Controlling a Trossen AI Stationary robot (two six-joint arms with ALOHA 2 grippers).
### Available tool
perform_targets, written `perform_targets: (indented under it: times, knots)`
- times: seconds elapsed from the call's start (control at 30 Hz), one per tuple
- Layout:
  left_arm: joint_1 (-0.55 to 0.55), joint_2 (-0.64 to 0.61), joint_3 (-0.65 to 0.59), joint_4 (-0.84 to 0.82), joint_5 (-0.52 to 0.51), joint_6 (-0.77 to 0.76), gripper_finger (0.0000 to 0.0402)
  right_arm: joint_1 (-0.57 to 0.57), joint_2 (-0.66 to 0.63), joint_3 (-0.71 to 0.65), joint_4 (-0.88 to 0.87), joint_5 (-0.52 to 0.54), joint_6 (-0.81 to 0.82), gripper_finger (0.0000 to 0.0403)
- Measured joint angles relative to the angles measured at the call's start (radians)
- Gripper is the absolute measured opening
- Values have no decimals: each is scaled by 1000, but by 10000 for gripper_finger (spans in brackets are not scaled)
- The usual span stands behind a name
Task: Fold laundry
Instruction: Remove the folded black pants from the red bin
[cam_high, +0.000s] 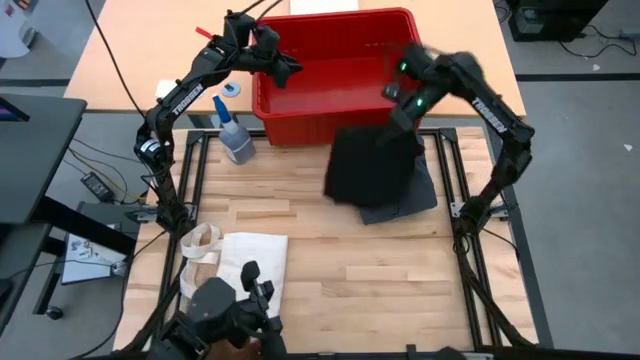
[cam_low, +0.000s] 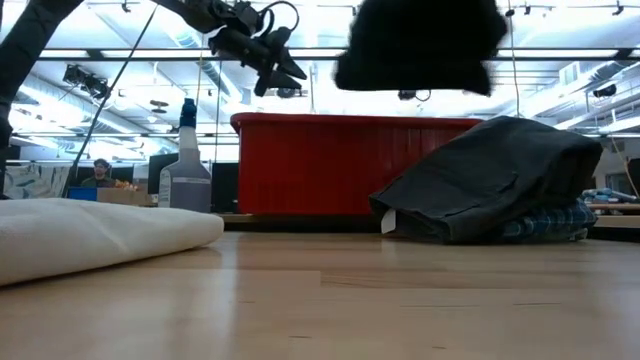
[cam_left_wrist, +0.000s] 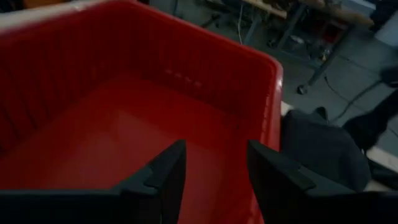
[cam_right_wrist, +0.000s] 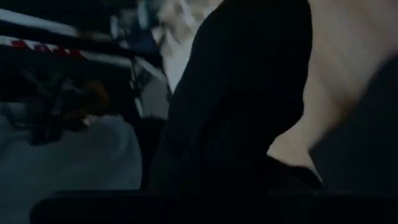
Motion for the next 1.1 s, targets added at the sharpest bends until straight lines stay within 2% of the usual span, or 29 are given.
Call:
perform_targets:
  times: [0.17, 0.27, 0.33, 0.47, 0.57, 0.7, 0.87, 0.93, 1.0, 1.1]
  knots:
    - [-27, 0, 0, -44, -2, 57, 171, -33, -104, -363, 6, 92, -80, 58]
    - [-37, 0, 0, -42, -7, 50, 171, -91, -132, -546, 105, 290, -75, 60]
    - [-45, 0, 0, -49, -8, 44, 171, -123, -136, -634, 176, 379, -59, 82]
    - [-48, 0, 0, -77, -10, 51, 171, -176, -141, -722, 261, 338, -50, 171]
    - [-48, 0, 0, -93, -11, 51, 171, -184, -140, -710, 253, 350, -19, 246]
    - [-44, 0, 0, -93, -11, 51, 171, -169, -153, -615, 201, 485, 12, 322]
    - [-43, 0, 0, -69, -11, 51, 171, -162, -194, -434, 182, 811, 69, 355]
    - [-43, 0, 0, -47, -11, 47, 171, -166, -206, -360, 173, 886, 77, 357]
    - [-45, 0, 0, -26, -11, 37, 171, -164, -220, -305, 173, 815, 77, 358]
    - [-48, 0, 0, -5, -11, 22, 171, -114, -246, -284, 187, 578, 85, 358]
